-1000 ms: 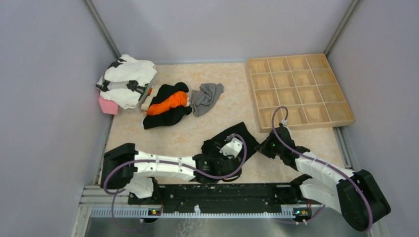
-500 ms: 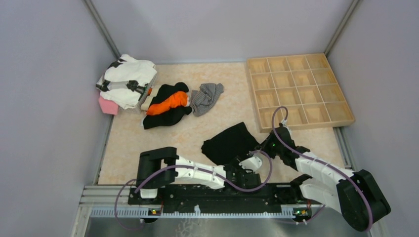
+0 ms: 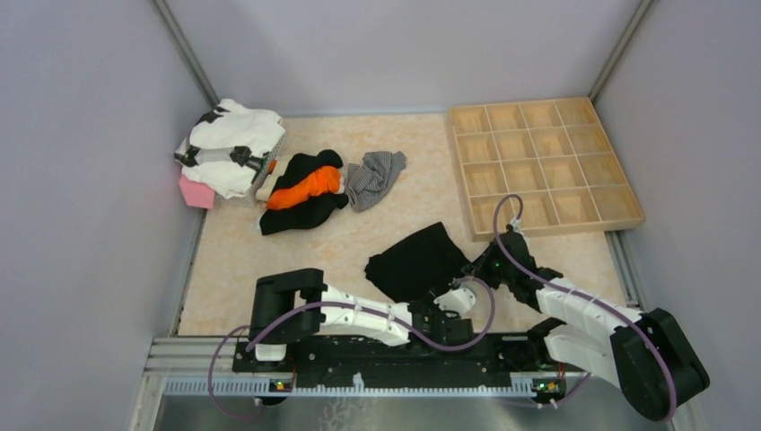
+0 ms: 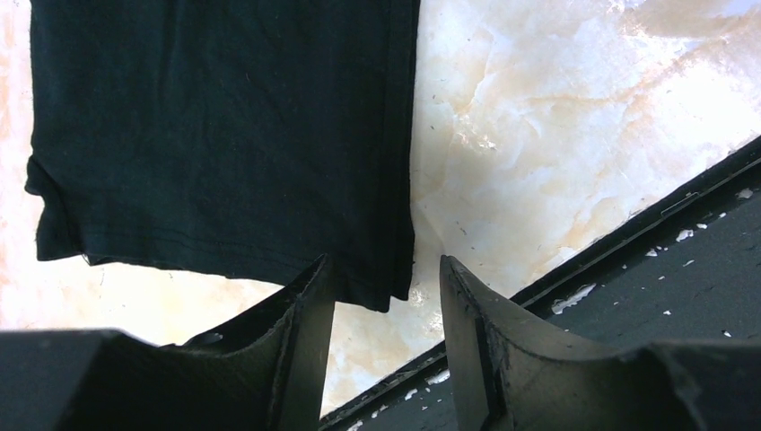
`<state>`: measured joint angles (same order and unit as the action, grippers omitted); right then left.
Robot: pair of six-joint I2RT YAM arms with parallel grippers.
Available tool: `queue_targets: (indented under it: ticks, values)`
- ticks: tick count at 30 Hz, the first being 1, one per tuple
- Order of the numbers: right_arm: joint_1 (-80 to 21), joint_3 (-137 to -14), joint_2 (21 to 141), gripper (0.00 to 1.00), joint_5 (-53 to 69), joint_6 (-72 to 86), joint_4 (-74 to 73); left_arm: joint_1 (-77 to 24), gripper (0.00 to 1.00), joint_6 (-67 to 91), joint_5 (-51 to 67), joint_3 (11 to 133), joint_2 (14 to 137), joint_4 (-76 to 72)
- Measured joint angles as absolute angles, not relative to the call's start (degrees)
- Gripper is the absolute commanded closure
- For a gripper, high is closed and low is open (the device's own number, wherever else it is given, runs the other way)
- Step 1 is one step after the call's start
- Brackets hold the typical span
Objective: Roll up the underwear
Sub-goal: Fold the underwear at the center of the board.
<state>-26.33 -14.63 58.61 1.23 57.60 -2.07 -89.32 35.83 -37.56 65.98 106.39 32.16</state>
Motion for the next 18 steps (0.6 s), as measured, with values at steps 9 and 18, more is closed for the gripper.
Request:
queue_targets:
  ticks: [9,18]
  values:
    - [-26.33,-14.63,58.61,1.00,1.32,57.54,-2.02,-88.90,0.47,35.81,-37.43,65.25,106.34,31.18]
    - [-26.33,-14.63,57.76,1.00,1.30,57.47,-2.98,-86.46,0.46,35.42,-34.30,60.34,102.98,24.29]
